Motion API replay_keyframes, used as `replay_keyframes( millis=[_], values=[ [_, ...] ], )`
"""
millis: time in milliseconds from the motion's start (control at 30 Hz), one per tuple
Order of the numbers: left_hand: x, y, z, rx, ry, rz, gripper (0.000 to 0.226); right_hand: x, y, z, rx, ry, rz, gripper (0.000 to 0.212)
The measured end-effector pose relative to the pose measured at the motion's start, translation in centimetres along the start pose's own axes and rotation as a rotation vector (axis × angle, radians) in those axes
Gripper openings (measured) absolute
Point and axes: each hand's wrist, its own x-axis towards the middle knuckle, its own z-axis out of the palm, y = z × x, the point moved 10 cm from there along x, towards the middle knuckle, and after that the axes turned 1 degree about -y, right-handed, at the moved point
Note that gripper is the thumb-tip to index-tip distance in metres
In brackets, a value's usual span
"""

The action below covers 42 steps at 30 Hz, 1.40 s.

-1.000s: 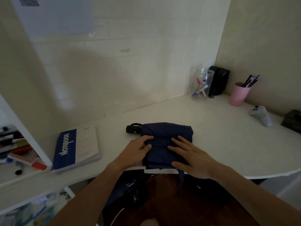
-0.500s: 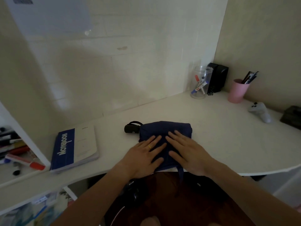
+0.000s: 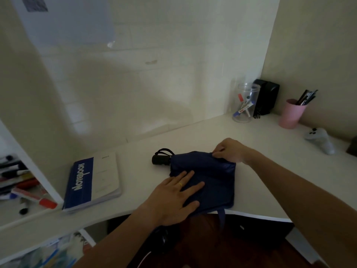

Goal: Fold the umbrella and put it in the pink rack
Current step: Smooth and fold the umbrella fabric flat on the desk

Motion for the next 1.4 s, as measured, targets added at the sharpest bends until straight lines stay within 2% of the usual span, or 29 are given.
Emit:
replay_keyframes(
  millis=[200, 300, 400, 467, 533, 633, 700, 833, 967, 1000, 1067, 1200, 1400],
  values=[
    [-0.1, -0.1, 0.0, -0.010, 0.030, 0.005, 0.060, -1.9, -0.9, -2.9, 0.149, 0.320, -0.110, 0.011],
    [0.0, -0.1, 0.0, -0.017, 0.036, 0.009, 0.061, -3.6, -1.1, -3.8, 0.369, 0.437, -0.153, 0.010],
    [0.1, 0.0, -0.2, -0.026, 0.035, 0.010, 0.062, -5.4, -1.6, -4.3, 0.613, 0.460, -0.233, 0.012],
    [0.2, 0.0, -0.2, -0.035, 0.029, 0.004, 0.061, -5.7, -2.0, -3.9, 0.646, 0.384, -0.278, 0.015],
    [0.3, 0.1, -0.3, -0.039, 0.033, 0.006, 0.061, -5.1, -0.8, -3.3, 0.659, 0.302, -0.176, 0.031],
    [0.4, 0.2, -0.5, -0.027, 0.051, 0.014, 0.062, -4.5, 2.0, -2.2, 0.671, 0.209, 0.109, 0.073],
    [0.4, 0.3, -0.7, -0.022, 0.062, 0.016, 0.062, -4.2, 1.6, -2.2, 0.688, 0.209, 0.102, 0.080],
    [0.3, 0.4, -0.8, -0.046, 0.086, 0.010, 0.061, -5.1, -0.5, -4.6, 0.695, 0.393, -0.050, 0.065],
    [0.2, 0.2, -0.8, -0.114, 0.104, -0.015, 0.060, -8.7, -1.8, -6.0, 0.608, 0.513, -0.191, 0.018],
    [0.1, 0.2, -0.8, -0.142, 0.105, -0.025, 0.060, -9.6, -1.6, -6.2, 0.603, 0.546, -0.195, 0.012],
    [0.0, 0.4, -0.9, -0.170, 0.120, -0.034, 0.059, -10.7, -0.5, -6.0, 0.598, 0.577, -0.156, 0.013],
    [-0.3, 0.4, -1.2, -0.159, 0.165, -0.064, 0.058, -10.1, 1.6, -3.6, 0.611, 0.497, -0.012, 0.035],
    [-0.9, 0.9, -2.0, -0.101, 0.287, -0.016, 0.057, -8.9, 1.0, -4.4, 0.555, 0.522, 0.028, 0.039]
  ],
)
